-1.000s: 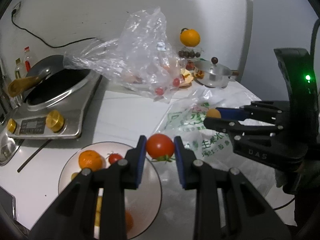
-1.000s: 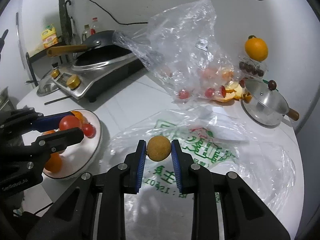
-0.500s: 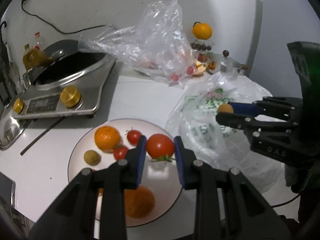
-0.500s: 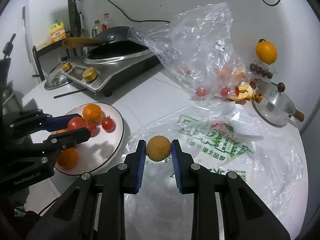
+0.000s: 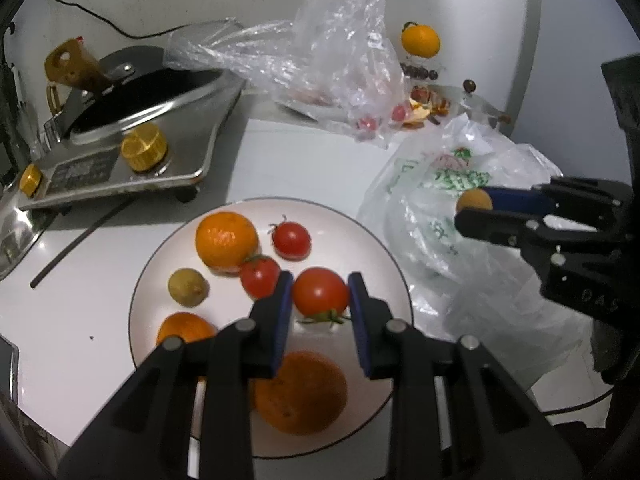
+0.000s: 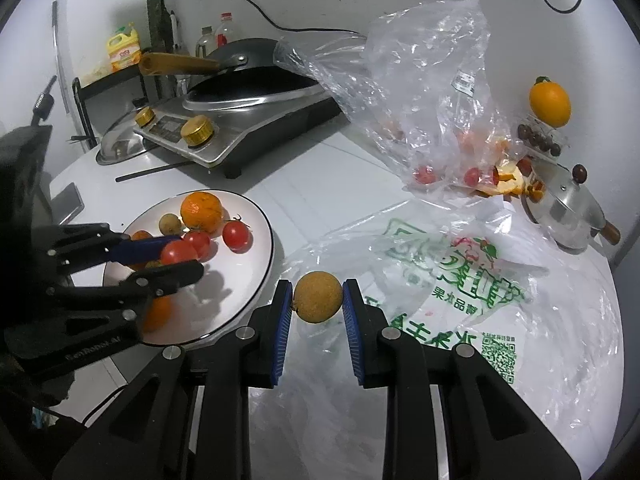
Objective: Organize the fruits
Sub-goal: 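Lower the red tomato onto the plate and open the left gripper, then lower the small yellow fruit onto the plate and open the right gripper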
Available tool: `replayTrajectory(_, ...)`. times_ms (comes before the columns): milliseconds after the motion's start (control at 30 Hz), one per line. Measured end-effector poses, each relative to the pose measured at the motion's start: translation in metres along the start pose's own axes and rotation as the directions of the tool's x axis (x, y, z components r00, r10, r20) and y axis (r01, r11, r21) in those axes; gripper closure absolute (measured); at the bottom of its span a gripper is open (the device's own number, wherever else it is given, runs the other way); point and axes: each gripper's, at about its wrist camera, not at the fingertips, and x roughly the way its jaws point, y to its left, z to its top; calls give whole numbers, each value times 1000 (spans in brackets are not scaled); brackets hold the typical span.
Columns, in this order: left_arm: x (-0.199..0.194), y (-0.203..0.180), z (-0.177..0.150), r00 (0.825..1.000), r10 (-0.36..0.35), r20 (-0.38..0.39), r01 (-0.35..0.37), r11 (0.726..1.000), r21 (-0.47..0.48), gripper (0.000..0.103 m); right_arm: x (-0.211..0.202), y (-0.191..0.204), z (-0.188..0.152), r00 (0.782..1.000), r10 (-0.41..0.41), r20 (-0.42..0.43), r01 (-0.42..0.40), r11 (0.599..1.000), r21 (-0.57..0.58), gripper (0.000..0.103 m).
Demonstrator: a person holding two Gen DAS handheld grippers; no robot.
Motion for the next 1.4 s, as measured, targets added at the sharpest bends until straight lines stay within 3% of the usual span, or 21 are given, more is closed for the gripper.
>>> replayTrajectory(433, 7, 9, -7, 998, -49, -37, 48, 999, -12, 73, 8, 18, 2, 1000, -4, -17, 3, 1000, -22, 75)
replayTrajectory(633, -5, 12, -7, 998, -63, -7, 63, 998, -15, 64, 10, 27, 6, 1000, -11, -19, 10, 999, -36, 75)
replayTrajectory(767, -19, 21, -2, 998, -46, 34, 47, 998, -32, 50, 13, 34, 9, 1000, -5, -20, 4, 999, -44, 75)
replayTrajectory(1100, -35, 51, -2, 995, 54, 82, -48, 996, -74, 50, 32, 54, 20, 999, 27, -36, -30, 997, -75, 75)
replayTrajectory(1400, -34, 67, -6, 994, 77, 76, -69, 993, -101, 50, 51, 62, 22, 997, 46, -62, -51, 995, -86, 75)
